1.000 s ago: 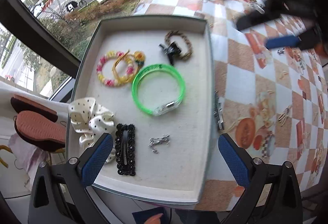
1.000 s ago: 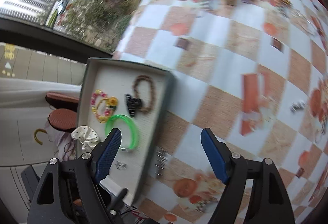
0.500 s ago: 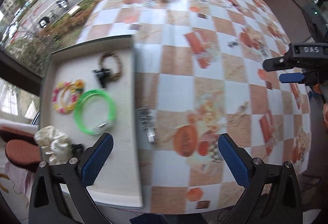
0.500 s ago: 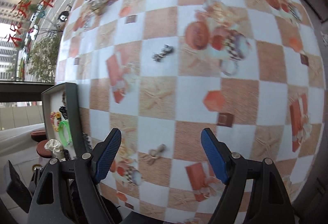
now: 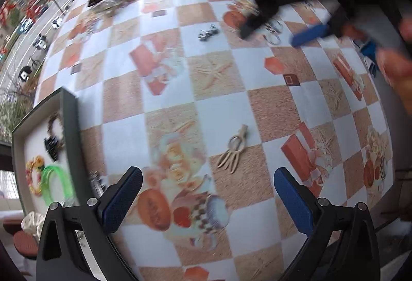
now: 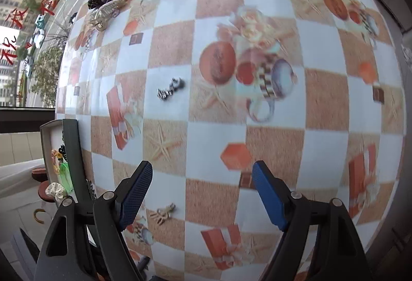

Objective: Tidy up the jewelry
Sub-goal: 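Move both open tools back over the table toward the remaining clips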

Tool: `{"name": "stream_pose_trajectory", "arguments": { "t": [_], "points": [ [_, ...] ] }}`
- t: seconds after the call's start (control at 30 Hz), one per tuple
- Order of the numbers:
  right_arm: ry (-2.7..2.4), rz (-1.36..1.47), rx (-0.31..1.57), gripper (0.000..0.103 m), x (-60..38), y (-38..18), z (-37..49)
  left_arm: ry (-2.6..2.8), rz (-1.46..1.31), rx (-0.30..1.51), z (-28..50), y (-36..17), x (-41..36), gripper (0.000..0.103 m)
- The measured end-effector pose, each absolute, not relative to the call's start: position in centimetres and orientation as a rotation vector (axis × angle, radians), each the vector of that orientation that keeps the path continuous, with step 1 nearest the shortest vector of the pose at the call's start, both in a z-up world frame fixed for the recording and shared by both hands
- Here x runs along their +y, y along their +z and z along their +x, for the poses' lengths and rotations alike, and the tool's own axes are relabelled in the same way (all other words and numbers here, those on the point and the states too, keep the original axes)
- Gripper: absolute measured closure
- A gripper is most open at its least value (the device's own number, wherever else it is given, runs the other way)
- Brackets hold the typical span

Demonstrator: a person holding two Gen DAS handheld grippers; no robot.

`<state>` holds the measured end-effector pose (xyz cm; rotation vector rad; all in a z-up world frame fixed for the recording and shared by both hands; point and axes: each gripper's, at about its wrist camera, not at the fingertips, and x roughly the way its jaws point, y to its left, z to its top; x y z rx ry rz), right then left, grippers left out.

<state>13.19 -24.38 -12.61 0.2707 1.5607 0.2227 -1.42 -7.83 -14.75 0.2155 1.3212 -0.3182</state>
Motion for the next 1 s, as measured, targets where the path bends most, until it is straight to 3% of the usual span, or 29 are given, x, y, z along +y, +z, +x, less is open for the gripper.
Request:
{"name": "stream_pose_trajectory", "arguments": {
  "t": [0.1, 0.17, 0.27, 0.37, 0.43, 0.63, 0.7, 0.9, 1.0],
  "points": [
    [0.261, 0.264, 1.553, 0.026, -23.7, -13.0, 14.8, -0.332, 0.249, 1.316, -1.4, -15.5, -8.7, 0.000],
    [0.288, 0.245, 1.548, 0.030, -22.9, -13.3, 15.9, -0.341, 0.280, 1.311, -1.3, -16.1, -9.3, 0.010],
    [0.321, 0.200, 1.543, 0.038, -21.8, -13.9, 17.0, -0.351, 0.307, 1.320, -1.1, -17.1, -9.8, 0.011],
    [0.347, 0.148, 1.533, 0.040, -20.6, -14.5, 17.8, -0.358, 0.311, 1.319, -0.8, -17.7, -10.1, 0.011],
    [0.362, 0.131, 1.527, 0.041, -19.9, -14.9, 18.1, -0.363, 0.316, 1.318, -0.6, -18.0, -10.2, 0.019],
    [0.389, 0.052, 1.494, 0.049, -17.8, -15.6, 18.6, -0.378, 0.317, 1.335, -0.3, -19.2, -10.4, 0.021],
    [0.394, 0.006, 1.484, 0.061, -17.1, -15.6, 18.7, -0.391, 0.316, 1.334, -0.3, -19.3, -10.6, 0.026],
    [0.403, -0.139, 1.459, 0.077, -15.1, -15.4, 17.9, -0.410, 0.310, 1.332, -0.7, -19.4, -10.7, 0.034],
    [0.394, -0.223, 1.441, 0.092, -14.3, -15.4, 17.3, -0.432, 0.316, 1.327, -1.0, -19.1, -11.1, 0.053]
  ]
}}
